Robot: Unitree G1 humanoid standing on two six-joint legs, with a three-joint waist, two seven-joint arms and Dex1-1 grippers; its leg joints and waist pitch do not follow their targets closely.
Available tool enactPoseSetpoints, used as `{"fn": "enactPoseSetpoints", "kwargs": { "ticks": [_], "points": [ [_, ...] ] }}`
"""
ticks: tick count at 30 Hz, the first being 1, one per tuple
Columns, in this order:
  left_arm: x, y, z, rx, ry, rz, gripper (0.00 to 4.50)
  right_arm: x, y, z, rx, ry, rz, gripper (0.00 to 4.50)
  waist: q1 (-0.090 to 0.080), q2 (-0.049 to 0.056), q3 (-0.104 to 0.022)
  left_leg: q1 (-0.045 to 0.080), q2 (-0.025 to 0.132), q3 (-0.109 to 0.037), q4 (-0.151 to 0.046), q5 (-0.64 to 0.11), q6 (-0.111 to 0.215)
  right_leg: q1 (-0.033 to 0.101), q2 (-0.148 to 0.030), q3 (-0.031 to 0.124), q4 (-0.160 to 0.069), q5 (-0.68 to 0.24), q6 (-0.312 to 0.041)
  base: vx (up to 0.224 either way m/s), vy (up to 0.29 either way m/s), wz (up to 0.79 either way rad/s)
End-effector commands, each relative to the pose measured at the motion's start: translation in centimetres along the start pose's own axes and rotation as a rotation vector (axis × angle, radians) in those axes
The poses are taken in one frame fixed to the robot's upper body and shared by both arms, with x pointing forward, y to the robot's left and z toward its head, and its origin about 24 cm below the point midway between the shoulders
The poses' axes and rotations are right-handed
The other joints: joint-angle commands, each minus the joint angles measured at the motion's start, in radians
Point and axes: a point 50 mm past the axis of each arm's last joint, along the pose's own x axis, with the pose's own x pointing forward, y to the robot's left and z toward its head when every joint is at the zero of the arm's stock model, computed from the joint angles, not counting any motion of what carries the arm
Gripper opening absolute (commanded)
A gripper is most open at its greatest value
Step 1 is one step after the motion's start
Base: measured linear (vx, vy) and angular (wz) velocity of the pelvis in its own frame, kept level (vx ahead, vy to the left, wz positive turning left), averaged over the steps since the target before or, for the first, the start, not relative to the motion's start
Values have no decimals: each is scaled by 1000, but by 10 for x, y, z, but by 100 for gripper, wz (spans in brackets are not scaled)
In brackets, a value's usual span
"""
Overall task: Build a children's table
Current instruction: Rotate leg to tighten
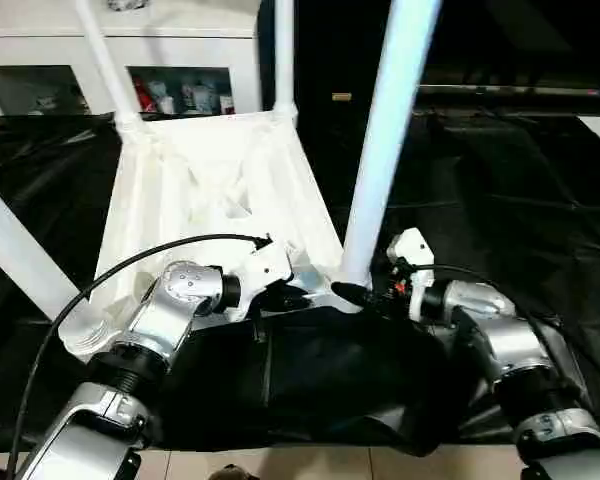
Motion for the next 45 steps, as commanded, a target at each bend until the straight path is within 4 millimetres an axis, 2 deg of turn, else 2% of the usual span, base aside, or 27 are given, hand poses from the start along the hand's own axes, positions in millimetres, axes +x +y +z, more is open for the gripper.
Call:
{"fn": "enactPoseSetpoints", "kwargs": {
  "ticks": [1, 2, 4, 6, 7, 10, 12, 13, 15, 16, 18, 19, 23, 24, 27, 32, 34, 37, 38, 40, 43, 45],
  "points": [
    [10, 3, -2, -62, -7, 75, 0, 5, -4, -16, 64, 73, -144, 273, -1, -12, -50, 21, 58, -18, -70, -170, 51, 37, -94, 49, -83, -109, -243, 0, 0, 0],
    [15, 6, 0, -71, 2, 120, 0, 10, -5, -20, 104, 82, -221, 273, -5, -10, -48, 22, 58, -19, -73, -198, 34, 34, -95, 50, -89, -168, -234, 0, 0, 0],
    [26, 12, 5, -87, 25, 208, 0, 18, -9, -25, 153, 111, -374, 273, -10, -9, -48, 24, 57, -21, -77, -226, 10, 35, -97, 51, -94, -226, -216, 0, 0, 0],
    [31, 14, 7, -94, 32, 244, 0, 21, -10, -26, 166, 125, -428, 272, -14, -8, -48, 26, 56, -23, -79, -231, -5, 33, -95, 51, -96, -241, -205, 0, 0, 0],
    [35, 14, 10, -100, 33, 260, 0, 23, -11, -26, 168, 134, -461, 272, -11, -9, -51, 25, 59, -23, -78, -218, -3, 35, -96, 53, -93, -209, -202, 0, 0, 0],
    [53, 16, 25, -160, -4, 362, 0, 36, -13, -18, 160, 158, -570, 272, -10, -9, -55, 20, 52, -21, -71, -175, 10, 38, -96, 52, -88, -132, -215, 0, 0, 0],
    [55, 16, 26, -155, -1, 364, 0, 39, -11, -17, 151, 151, -559, 272, -7, -8, -58, 19, 53, -21, -69, -149, 28, 42, -96, 50, -84, -74, -223, 0, 0, 0],
    [57, 15, 27, -145, 6, 361, 0, 42, -9, -14, 143, 139, -543, 272, -5, -9, -61, 15, 54, -21, -66, -117, 47, 45, -96, 49, -76, -9, -228, 0, 0, 0],
    [59, 15, 28, -140, 8, 361, 0, 44, -9, -12, 133, 133, -542, 272, -2, -10, -63, 15, 53, -19, -62, -95, 75, 45, -96, 47, -72, 45, -237, 0, 0, 0],
    [60, 14, 27, -134, 16, 351, 0, 45, -9, -11, 135, 117, -546, 272, -1, -10, -62, 15, 53, -19, -62, -95, 86, 45, -97, 46, -72, 47, -242, 0, 0, 0],
    [60, 14, 26, -133, 19, 352, 0, 45, -10, -10, 150, 104, -551, 272, 0, -10, -59, 18, 53, -18, -64, -127, 87, 42, -98, 46, -80, -5, -242, 0, 0, 0],
    [60, 14, 24, -136, 27, 348, 0, 45, -11, -8, 179, 71, -553, 328, 1, -13, -57, 20, 54, -17, -66, -150, 80, 41, -99, 46, -83, -46, -241, 0, 0, 0],
    [57, 15, 21, -132, 34, 342, 0, 44, -13, -3, 175, 43, -539, 354, 1, -10, -56, 17, 58, -21, -71, -165, 68, 43, -101, 46, -85, -85, -231, 0, 0, 0],
    [56, 15, 20, -127, 37, 335, 0, 44, -13, -1, 166, 32, -527, 382, 0, -11, -56, 16, 58, -20, -71, -162, 67, 42, -100, 46, -84, -76, -229, 0, 0, 0],
    [54, 15, 18, -113, 42, 317, 0, 43, -15, 3, 148, 14, -505, 392, 0, -13, -56, 15, 57, -20, -71, -161, 74, 43, -101, 45, -85, -76, -229, 0, 0, 0],
    [41, 13, 7, -76, 16, 249, 0, 28, -20, 9, 68, 18, -344, 439, -2, -18, -56, 10, 55, -19, -65, -132, 107, 48, -101, 43, -82, -44, -229, 0, 0, 0],
    [34, 10, 3, -63, -3, 197, 0, 20, -20, 12, 31, 7, -240, 439, 2, -18, -54, 10, 57, -19, -66, -133, 118, 48, -101, 42, -86, -61, -226, 0, 0, 0],
    [28, 6, -1, -49, -18, 132, 0, 10, -18, 14, -15, 8, -136, 439, 3, -17, -54, 12, 61, -18, -68, -151, 113, 43, -100, 41, -87, -99, -222, 0, 0, 0],
    [22, 3, -3, -45, -32, 81, 0, 3, -16, 14, -50, 19, -67, 439, 4, -15, -51, 14, 63, -18, -71, -175, 99, 41, -101, 42, -92, -155, -215, 0, 0, 0],
    [13, -3, -4, -34, -48, -4, 0, -7, -15, 14, -81, 36, 2, 439, 6, -17, -49, 8, 67, -20, -75, -180, 93, 43, -102, 43, -90, -173, -206, 0, 0, 0],
    [4, -8, -5, -20, -57, -69, 0, -16, -14, 14, -87, 54, 66, 439, 4, -12, -50, 12, 67, -18, -76, -183, 87, 36, -97, 44, -88, -165, -218, 0, 0, 0],
    [0, -9, -3, -21, -67, -76, 0, -18, -12, 12, -95, 77, 100, 439, 4, -15, -52, 12, 67, -18, -75, -167, 87, 36, -96, 43, -84, -133, -226, 0, 0, 0]
  ]
}}
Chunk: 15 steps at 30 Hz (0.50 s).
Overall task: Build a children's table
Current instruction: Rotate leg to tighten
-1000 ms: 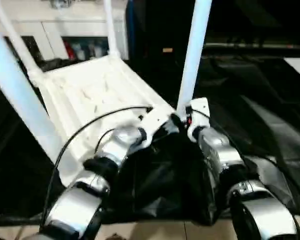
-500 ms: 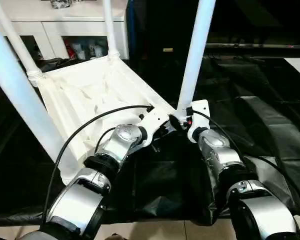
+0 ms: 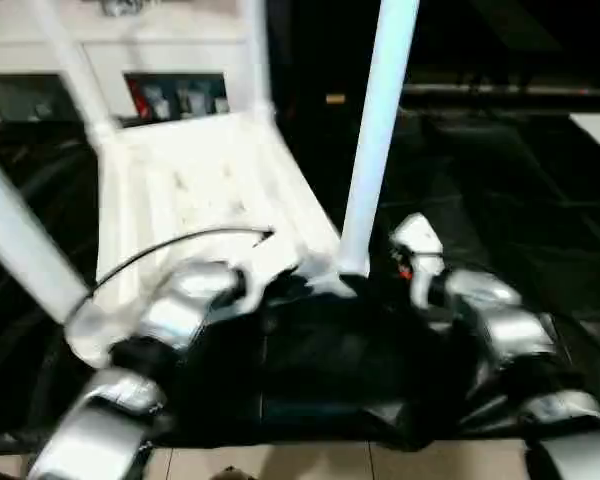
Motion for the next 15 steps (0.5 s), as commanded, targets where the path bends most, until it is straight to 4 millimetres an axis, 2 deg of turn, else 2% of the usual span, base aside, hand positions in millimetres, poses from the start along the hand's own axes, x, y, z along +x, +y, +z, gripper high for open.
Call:
{"fn": "enactPoseSetpoints", "kwargs": {
  "ticks": [1, 7, 12, 15],
  "points": [
    [1, -8, 1, -47, -57, -43, 0, -4, 2, 2, -27, 22, 41, 439, 5, -18, -52, 15, 69, -18, -67, -158, 86, 37, -88, 50, -80, -113, -232, 0, 0, 0],
    [-1, -13, 0, -53, -60, -48, 0, -1, 6, 3, -15, 10, 71, 439, 7, -20, -56, 13, 65, -15, -58, -96, 117, 40, -87, 49, -67, 1, -252, 0, 0, 0],
    [0, -13, 0, -41, -43, -17, 0, 4, 10, 5, -10, 5, 98, 439, 8, -22, -57, 13, 64, -14, -55, -91, 126, 40, -86, 48, -66, 10, -253, 0, 0, 0],
    [1, -12, 1, -45, -41, -14, 0, 5, 11, 4, 2, 0, 109, 439, 9, -22, -56, 14, 65, -15, -57, -107, 116, 41, -87, 48, -69, -18, -246, 0, 0, 0]
  ]
}}
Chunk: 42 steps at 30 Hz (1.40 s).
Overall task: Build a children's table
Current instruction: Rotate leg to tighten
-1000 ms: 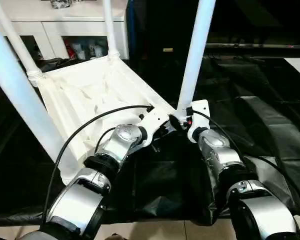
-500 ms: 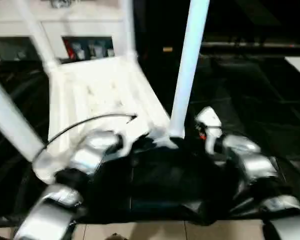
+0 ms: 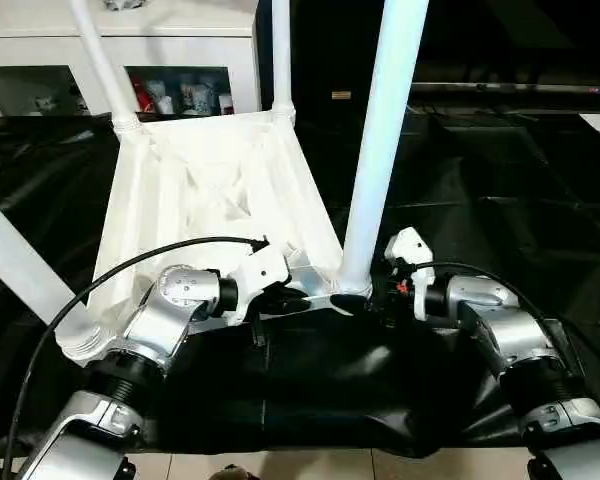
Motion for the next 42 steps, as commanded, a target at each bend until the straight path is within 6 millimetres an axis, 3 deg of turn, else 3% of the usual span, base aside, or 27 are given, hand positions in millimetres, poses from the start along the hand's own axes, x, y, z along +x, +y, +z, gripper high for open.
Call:
{"fn": "enactPoseSetpoints", "kwargs": {
  "ticks": [1, 2, 4, 16, 24, 27, 29, 32, 33, 34, 35, 39, 40, 42],
  "points": [
    [5, -4, -1, -37, -33, -1, 0, 1, 1, 5, -12, -15, 16, 439, 4, -21, -56, 16, 65, -19, -60, -112, 106, 41, -85, 47, -67, -17, -248, 0, 0, 0],
    [4, -4, -1, -35, -30, -2, 0, 1, 2, 4, -1, -18, 19, 414, 4, -21, -56, 17, 65, -19, -60, -112, 103, 41, -86, 48, -67, -19, -246, 0, 0, 0],
    [4, -4, -1, -34, -28, -1, 0, 2, 2, 3, 4, -18, 19, 414, 4, -20, -57, 17, 64, -19, -59, -108, 103, 41, -85, 48, -66, -13, -247, 0, 0, 0],
    [3, -5, -3, -34, -15, 0, 0, 5, 3, 1, 14, -40, 7, 310, 5, -23, -58, 16, 62, -18, -55, -85, 114, 43, -84, 46, -61, 15, -252, 0, 0, 0],
    [4, -6, -4, -35, -13, 7, 0, 8, 4, -5, 17, -25, -12, 285, 3, -22, -59, 15, 62, -18, -54, -82, 111, 43, -85, 47, -60, 14, -252, 0, 0, 0],
    [10, 1, -3, -62, -4, 84, 0, 12, 1, -11, 64, -41, -117, 282, -2, -20, -57, 17, 62, -19, -56, -100, 103, 41, -86, 47, -64, -4, -254, 0, 0, 0],
    [12, 4, -3, -71, 0, 110, 0, 14, 0, -12, 86, -51, -142, 282, -4, -19, -53, 21, 61, -18, -59, -135, 86, 39, -85, 48, -72, -57, -252, 0, 0, 0],
    [24, 18, 3, -122, 13, 255, 0, 28, -3, -18, 187, -64, -317, 281, -8, -14, -53, 25, 60, -21, -64, -162, 54, 38, -86, 50, -77, -107, -243, 0, 0, 0],
    [26, 20, 4, -132, 15, 276, 0, 30, -3, -18, 194, -64, -334, 281, -9, -17, -55, 27, 59, -20, -64, -165, 42, 39, -86, 50, -77, -110, -240, 0, 0, 0],
    [31, 25, 7, -162, 18, 335, 0, 35, -6, -19, 217, -49, -428, 281, -9, -6, -54, 26, 59, -22, -64, -166, 34, 39, -88, 51, -79, -115, -238, 0, 0, 0],
    [34, 28, 9, -176, 18, 360, 0, 38, -8, -20, 230, -37, -487, 281, -12, -12, -55, 25, 59, -23, -66, -173, 27, 40, -89, 50, -79, -116, -235, 0, 0, 0],
    [47, 33, 16, -201, 31, 444, 0, 48, -15, -21, 289, 22, -665, 281, -18, -10, -55, 26, 55, -22, -67, -189, 14, 37, -87, 50, -84, -142, -231, 0, 0, 0],
    [50, 33, 17, -201, 33, 448, 0, 50, -16, -20, 287, 36, -679, 281, -16, -13, -55, 24, 56, -23, -66, -185, 17, 42, -90, 50, -84, -136, -226, 0, 0, 0],
    [54, 33, 20, -197, 36, 451, 0, 53, -16, -18, 266, 58, -690, 281, -12, -15, -59, 20, 55, -23, -63, -147, 34, 45, -90, 49, -78, -75, -228, 0, 0, 0]
  ]
}}
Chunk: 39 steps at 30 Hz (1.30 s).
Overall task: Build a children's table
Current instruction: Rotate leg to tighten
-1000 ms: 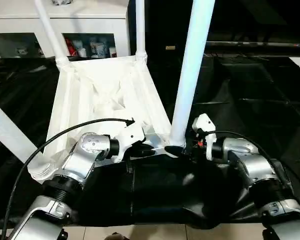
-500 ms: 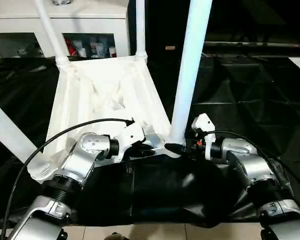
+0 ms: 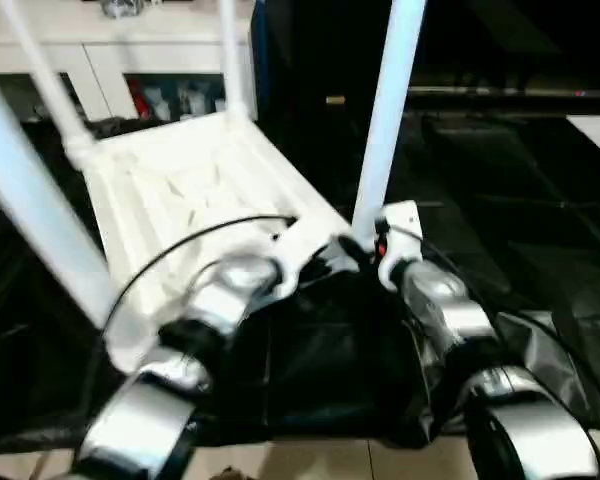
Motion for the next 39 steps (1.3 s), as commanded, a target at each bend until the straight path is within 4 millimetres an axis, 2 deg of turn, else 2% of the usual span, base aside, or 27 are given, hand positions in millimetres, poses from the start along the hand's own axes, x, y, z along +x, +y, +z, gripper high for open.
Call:
{"fn": "enactPoseSetpoints", "kwargs": {
  "ticks": [1, 3, 4, 5, 6, 8, 9, 12, 13, 16, 17, 20, 22, 26, 30, 34, 39],
  "points": [
    [-2, 11, -4, -56, -10, 118, 0, -2, 7, -29, -1, 126, -1, 281, 6, -16, -61, 15, 57, -23, -64, -118, 54, 43, -87, 49, -75, -25, -231, 0, 0, 0],
    [-2, 12, -5, -57, 2, 127, 0, -1, 9, -27, -6, 110, 7, 281, 8, -19, -61, 14, 56, -22, -62, -101, 78, 43, -88, 47, -72, 15, -240, 0, 0, 0],
    [-2, 12, -6, -57, 6, 129, 0, -1, 10, -25, 13, 91, 26, 281, 9, -19, -59, 13, 56, -21, -61, -107, 86, 43, -89, 47, -74, 6, -242, 0, 0, 0],
    [-3, 13, -7, -58, 9, 128, 0, -1, 11, -24, 26, 79, 38, 336, 9, -19, -58, 14, 56, -20, -62, -116, 88, 42, -89, 47, -75, -4, -241, 0, 0, 0],
    [-4, 14, -10, -54, 16, 124, 0, 0, 11, -21, 40, 56, 42, 350, 10, -19, -57, 15, 57, -21, -63, -132, 89, 42, -90, 47, -79, -33, -240, 0, 0, 0],
    [-5, 15, -14, -49, 26, 108, 0, 0, 8, -15, 46, 19, 50, 352, 11, -18, -56, 17, 59, -21, -65, -148, 83, 40, -90, 48, -82, -65, -237, 0, 0, 0],
    [-7, 15, -15, -47, 29, 97, 0, 0, 6, -12, 44, 7, 59, 352, 8, -18, -54, 13, 59, -23, -68, -160, 78, 43, -91, 47, -82, -83, -232, 0, 0, 0],
    [-9, 15, -18, -41, 34, 82, 0, -1, 3, -9, 31, -9, 68, 389, 2, -18, -53, 14, 60, -23, -69, -173, 71, 41, -89, 47, -84, -100, -233, 0, 0, 0],
    [-11, 15, -21, -28, 39, 57, 0, -3, -1, -6, 8, -19, 105, 389, 2, -17, -54, 13, 59, -23, -68, -169, 71, 43, -90, 47, -84, -98, -234, 0, 0, 0],
    [-18, 14, -28, 6, 38, -6, 0, -11, -6, -6, -70, -5, 241, 409, 3, -16, -53, 10, 59, -23, -66, -167, 85, 45, -90, 47, -85, -84, -234, 0, 0, 0],
    [-20, 13, -29, 13, 38, -24, 0, -14, -8, -6, -97, 4, 283, 433, 3, -18, -55, 10, 60, -22, -64, -157, 95, 46, -88, 46, -82, -62, -237, 0, 0, 0],
    [-28, 15, -33, 32, 28, -84, 0, -29, -16, -6, -187, 15, 438, 433, 7, -16, -55, 9, 63, -22, -63, -149, 104, 45, -88, 46, -80, -48, -237, 0, 0, 0],
    [-33, 14, -33, 47, 8, -125, 0, -35, -19, -6, -213, 22, 498, 433, 8, -14, -54, 10, 63, -21, -64, -158, 107, 42, -85, 44, -80, -50, -249, 0, 0, 0],
    [-42, 9, -30, 68, -40, -246, 0, -44, -25, -5, -240, 32, 562, 433, 9, -13, -52, 14, 68, -22, -68, -193, 89, 38, -88, 46, -83, -107, -255, 0, 0, 0],
    [-53, 1, -30, 87, -47, -362, 0, -48, -25, -2, -237, 13, 602, 433, 11, -10, -52, 15, 69, -20, -70, -182, 81, 34, -84, 47, -79, -89, -264, 0, 0, 0],
    [-56, -2, -31, 93, -46, -386, 0, -47, -20, -3, -240, 25, 640, 433, 19, -7, -56, 16, 70, -20, -67, -158, 87, 34, -84, 46, -72, -27, -269, 0, 0, 0],
    [-57, -3, -30, 92, -47, -384, 0, -47, -14, -6, -227, 37, 689, 433, 26, -12, -57, 15, 69, -18, -66, -138, 94, 37, -86, 46, -69, -9, -266, 0, 0, 0]
  ]
}}
